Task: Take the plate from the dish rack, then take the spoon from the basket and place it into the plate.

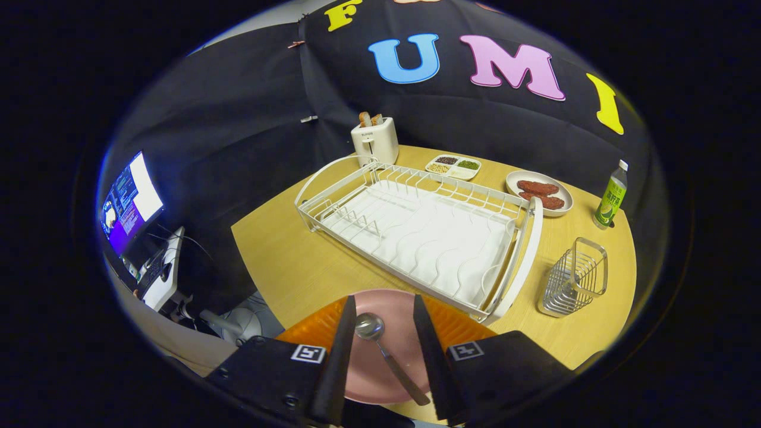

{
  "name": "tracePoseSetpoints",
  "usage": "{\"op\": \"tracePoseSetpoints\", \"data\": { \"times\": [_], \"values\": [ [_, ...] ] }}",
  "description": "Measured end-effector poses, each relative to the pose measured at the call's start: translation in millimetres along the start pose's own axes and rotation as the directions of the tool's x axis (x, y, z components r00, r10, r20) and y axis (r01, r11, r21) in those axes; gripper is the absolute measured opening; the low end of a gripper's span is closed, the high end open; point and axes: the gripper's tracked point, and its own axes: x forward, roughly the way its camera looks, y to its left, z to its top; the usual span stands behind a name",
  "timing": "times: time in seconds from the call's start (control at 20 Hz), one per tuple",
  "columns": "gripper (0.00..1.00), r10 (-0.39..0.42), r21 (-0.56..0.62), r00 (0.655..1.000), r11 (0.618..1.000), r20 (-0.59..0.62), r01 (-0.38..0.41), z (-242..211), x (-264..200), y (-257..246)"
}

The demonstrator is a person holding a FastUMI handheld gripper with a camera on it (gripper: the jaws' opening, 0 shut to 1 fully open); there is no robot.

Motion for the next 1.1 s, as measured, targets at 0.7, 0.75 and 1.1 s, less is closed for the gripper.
{"op": "tracePoseSetpoints", "data": {
  "times": [0.7,0.75,1.1],
  "values": [
    [0.99,-0.122,0.009,0.985,0.993,0.120,0.122,74.0,-45.9,-44.2],
    [0.99,-0.142,0.007,0.979,0.990,0.144,0.143,87.4,-52.5,-53.7],
    [0.99,-0.279,0.041,0.898,0.958,0.341,0.283,178.7,-121.0,-114.1]
  ]
}}
